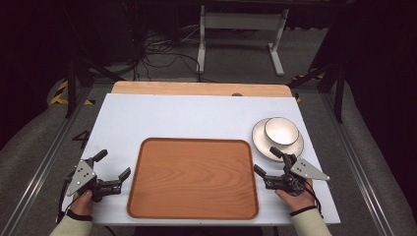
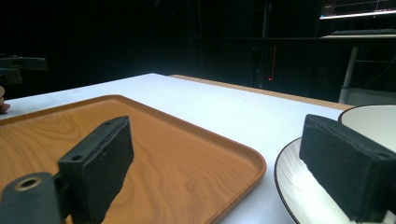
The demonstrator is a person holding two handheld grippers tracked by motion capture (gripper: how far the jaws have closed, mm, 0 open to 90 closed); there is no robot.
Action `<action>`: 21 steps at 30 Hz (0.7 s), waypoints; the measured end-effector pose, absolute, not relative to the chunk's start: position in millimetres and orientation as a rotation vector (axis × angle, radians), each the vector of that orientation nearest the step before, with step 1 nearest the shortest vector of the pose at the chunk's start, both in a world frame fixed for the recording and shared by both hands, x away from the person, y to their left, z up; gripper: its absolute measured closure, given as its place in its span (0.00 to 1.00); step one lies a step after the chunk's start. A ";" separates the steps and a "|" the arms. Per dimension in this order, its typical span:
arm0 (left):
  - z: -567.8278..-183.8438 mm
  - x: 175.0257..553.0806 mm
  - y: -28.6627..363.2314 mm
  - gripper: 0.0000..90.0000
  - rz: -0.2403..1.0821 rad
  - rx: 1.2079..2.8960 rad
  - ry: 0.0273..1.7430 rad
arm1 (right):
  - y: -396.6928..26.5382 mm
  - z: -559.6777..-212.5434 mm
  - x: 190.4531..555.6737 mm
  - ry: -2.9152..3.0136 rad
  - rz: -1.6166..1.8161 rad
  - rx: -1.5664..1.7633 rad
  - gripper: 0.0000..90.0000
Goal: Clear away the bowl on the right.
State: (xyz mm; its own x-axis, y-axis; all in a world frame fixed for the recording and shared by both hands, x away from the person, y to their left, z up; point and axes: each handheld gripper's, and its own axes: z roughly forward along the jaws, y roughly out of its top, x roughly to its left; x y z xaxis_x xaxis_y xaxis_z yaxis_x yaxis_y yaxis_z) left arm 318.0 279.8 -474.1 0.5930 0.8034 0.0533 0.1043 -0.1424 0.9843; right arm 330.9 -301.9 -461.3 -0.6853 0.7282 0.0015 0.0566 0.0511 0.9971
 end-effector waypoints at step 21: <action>-474.1 318.1 279.6 0.00 0.726 1.621 0.773 | -301.5 -461.1 330.9 1.824 1.686 0.771 0.05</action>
State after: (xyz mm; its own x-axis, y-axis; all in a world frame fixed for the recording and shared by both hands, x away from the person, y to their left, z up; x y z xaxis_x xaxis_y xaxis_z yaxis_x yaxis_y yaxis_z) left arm 318.1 279.6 -474.1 0.5929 0.8035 0.0534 0.1037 -0.1420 0.9844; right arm 330.9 -301.5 -461.1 -0.6942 0.7198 -0.0045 0.0523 0.0567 0.9970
